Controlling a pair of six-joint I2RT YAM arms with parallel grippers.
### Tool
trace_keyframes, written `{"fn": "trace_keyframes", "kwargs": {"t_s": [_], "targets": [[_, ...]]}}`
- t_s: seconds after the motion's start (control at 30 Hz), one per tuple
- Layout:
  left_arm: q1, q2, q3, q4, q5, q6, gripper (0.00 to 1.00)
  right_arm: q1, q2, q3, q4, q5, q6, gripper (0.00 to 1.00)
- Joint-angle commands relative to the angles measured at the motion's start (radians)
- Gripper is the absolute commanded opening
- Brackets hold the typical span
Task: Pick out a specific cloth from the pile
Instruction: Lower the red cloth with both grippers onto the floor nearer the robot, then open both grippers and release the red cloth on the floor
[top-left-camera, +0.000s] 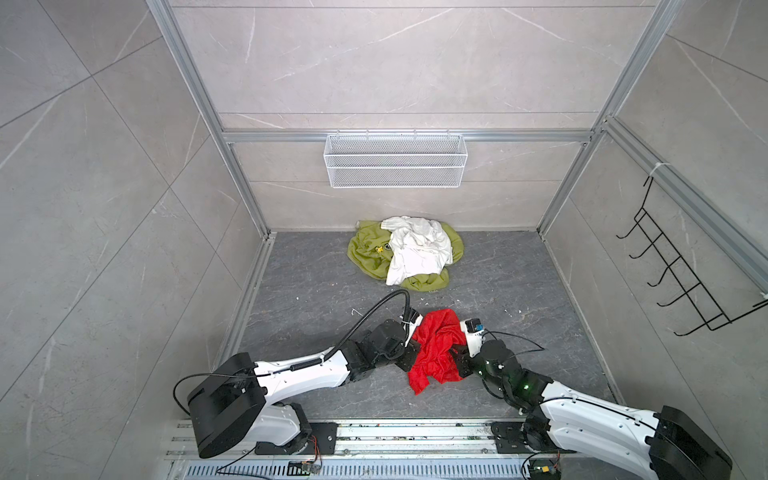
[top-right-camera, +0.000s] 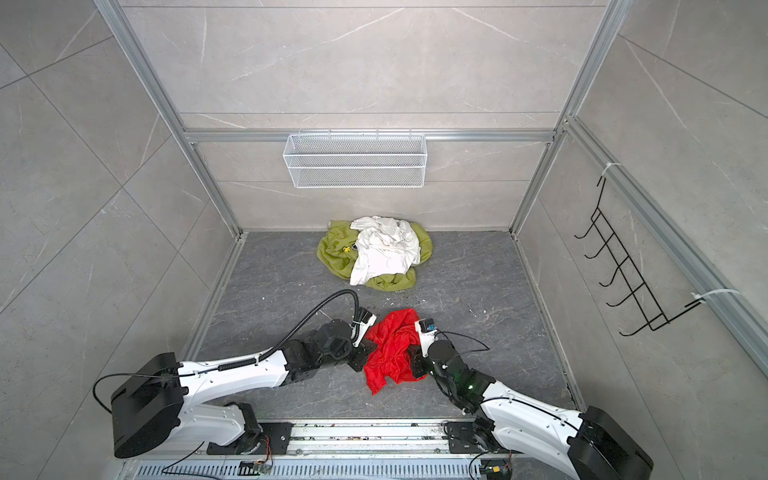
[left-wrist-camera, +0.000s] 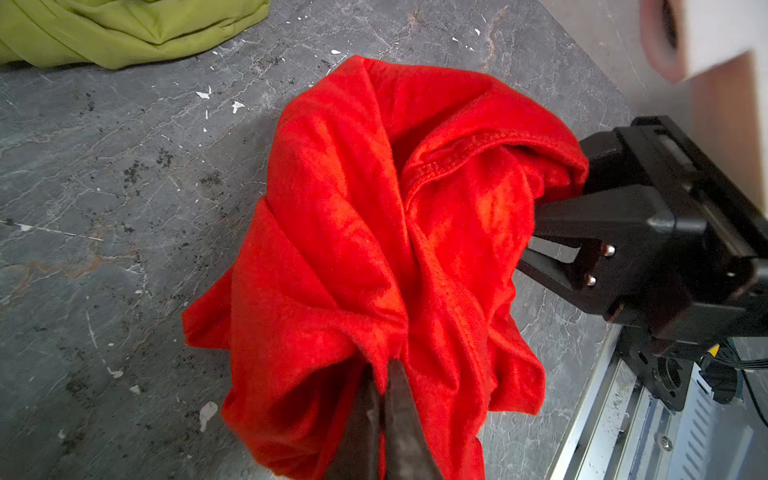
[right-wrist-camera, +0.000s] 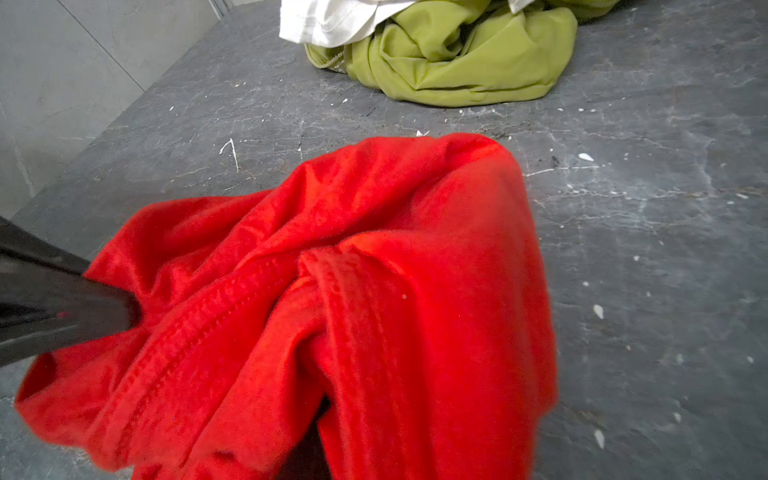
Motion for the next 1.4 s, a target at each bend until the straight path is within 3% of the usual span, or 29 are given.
{"fn": "trace_keyframes", "kwargs": {"t_s": [0.0,0.2,0.4,0.6,0.63,0.83,1.03,1.23,1.37], "targets": [[0.005,-0.014,-0.002,0.029,-0.007,-0.019,0.08,0.006,-0.034,0.032,-0.071,0.028,0.021,0.3],[0.005,-0.042,0.005,0.01,-0.028,-0.016,0.28,0.006,-0.109,0.102,-0.252,0.079,0.027,0.4],[0.005,-0.086,0.015,-0.023,-0.056,-0.005,0.46,0.005,-0.215,0.169,-0.437,0.123,0.052,0.58],[0.006,-0.144,0.021,-0.067,-0.087,0.011,0.59,0.005,-0.287,0.242,-0.561,0.147,0.056,0.62],[0.005,-0.156,0.024,-0.076,-0.097,0.018,0.66,0.006,-0.293,0.253,-0.567,0.149,0.054,0.62],[0.023,-0.202,0.046,-0.136,-0.13,0.072,0.83,0.005,-0.253,0.317,-0.505,0.191,-0.014,0.62],[0.144,-0.25,0.048,-0.16,-0.06,0.087,0.85,-0.012,-0.139,0.36,-0.389,0.286,-0.128,0.65],[0.312,-0.252,0.077,-0.204,-0.001,0.125,0.84,-0.195,-0.003,0.377,-0.219,0.196,-0.158,0.68],[0.4,-0.258,0.08,-0.231,-0.047,0.165,0.87,-0.306,0.082,0.363,-0.112,0.187,-0.2,0.68]]}}
